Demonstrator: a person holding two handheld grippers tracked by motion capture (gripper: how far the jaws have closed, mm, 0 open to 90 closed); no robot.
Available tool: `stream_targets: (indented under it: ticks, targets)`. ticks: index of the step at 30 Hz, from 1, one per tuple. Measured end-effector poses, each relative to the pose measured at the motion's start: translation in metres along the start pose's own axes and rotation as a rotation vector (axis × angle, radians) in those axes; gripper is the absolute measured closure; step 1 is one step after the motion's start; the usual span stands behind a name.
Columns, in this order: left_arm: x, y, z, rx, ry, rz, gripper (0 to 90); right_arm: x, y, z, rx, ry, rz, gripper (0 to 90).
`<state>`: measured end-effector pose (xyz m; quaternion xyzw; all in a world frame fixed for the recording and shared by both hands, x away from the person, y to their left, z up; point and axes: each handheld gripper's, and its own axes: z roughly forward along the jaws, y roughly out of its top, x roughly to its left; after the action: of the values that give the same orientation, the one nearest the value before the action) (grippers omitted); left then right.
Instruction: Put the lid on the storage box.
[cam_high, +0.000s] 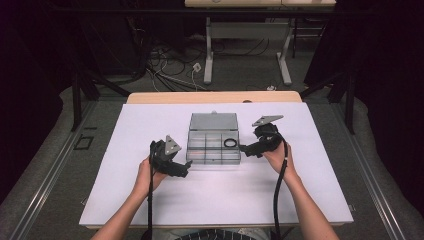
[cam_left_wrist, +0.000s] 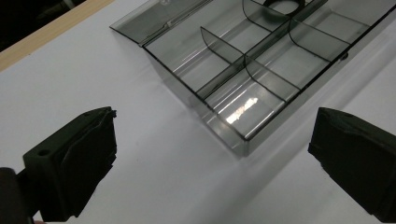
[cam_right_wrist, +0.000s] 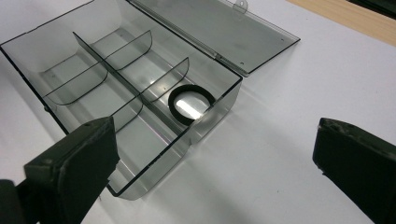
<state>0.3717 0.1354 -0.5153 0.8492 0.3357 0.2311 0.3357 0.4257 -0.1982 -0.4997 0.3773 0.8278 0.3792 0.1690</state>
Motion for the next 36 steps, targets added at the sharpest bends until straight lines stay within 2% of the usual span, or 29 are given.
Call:
stream_targets:
  ticks: [6, 7, 10, 14, 18, 21, 25, 26, 31, 36]
  targets:
    - [-0.002, 0.015, 0.012, 0.002, -0.016, -0.017, 1.0, -0.002, -0.001, -0.001, -0.012, -0.008, 0.01, 0.0]
    - [-0.002, 0.018, 0.014, -0.005, -0.021, -0.038, 0.9, -0.003, -0.001, -0.001, -0.019, -0.01, 0.006, 0.0]
    - [-0.002, 0.025, 0.019, -0.006, -0.02, -0.041, 0.8, -0.003, -0.001, -0.001, -0.004, -0.011, 0.01, 0.0]
    - [-0.002, 0.033, 0.027, 0.007, -0.028, -0.045, 1.7, -0.004, -0.001, 0.0, -0.01, -0.012, 0.007, 0.0]
    - [-0.004, 0.039, 0.035, 0.007, -0.014, -0.031, 4.9, -0.005, -0.002, -0.001, -0.007, -0.014, 0.01, 0.0]
    - [-0.003, 0.043, 0.038, 0.009, -0.03, -0.034, 7.5, -0.007, -0.002, -0.001, -0.011, -0.019, 0.012, 0.0]
    - [-0.001, 0.048, 0.044, 0.015, -0.047, -0.046, 15.3, -0.008, -0.002, -0.001, -0.011, -0.02, 0.016, 0.0]
    - [-0.001, 0.05, 0.046, 0.008, -0.047, -0.059, 15.9, -0.008, -0.002, -0.001, -0.014, -0.022, 0.016, 0.0]
    - [-0.003, 0.056, 0.053, 0.046, -0.051, -0.061, 25.8, -0.009, -0.002, -0.003, -0.013, -0.022, 0.019, 0.0]
    - [-0.007, 0.056, 0.063, 0.114, -0.08, -0.046, 35.6, -0.011, -0.002, -0.003, -0.023, -0.028, 0.018, 0.0]
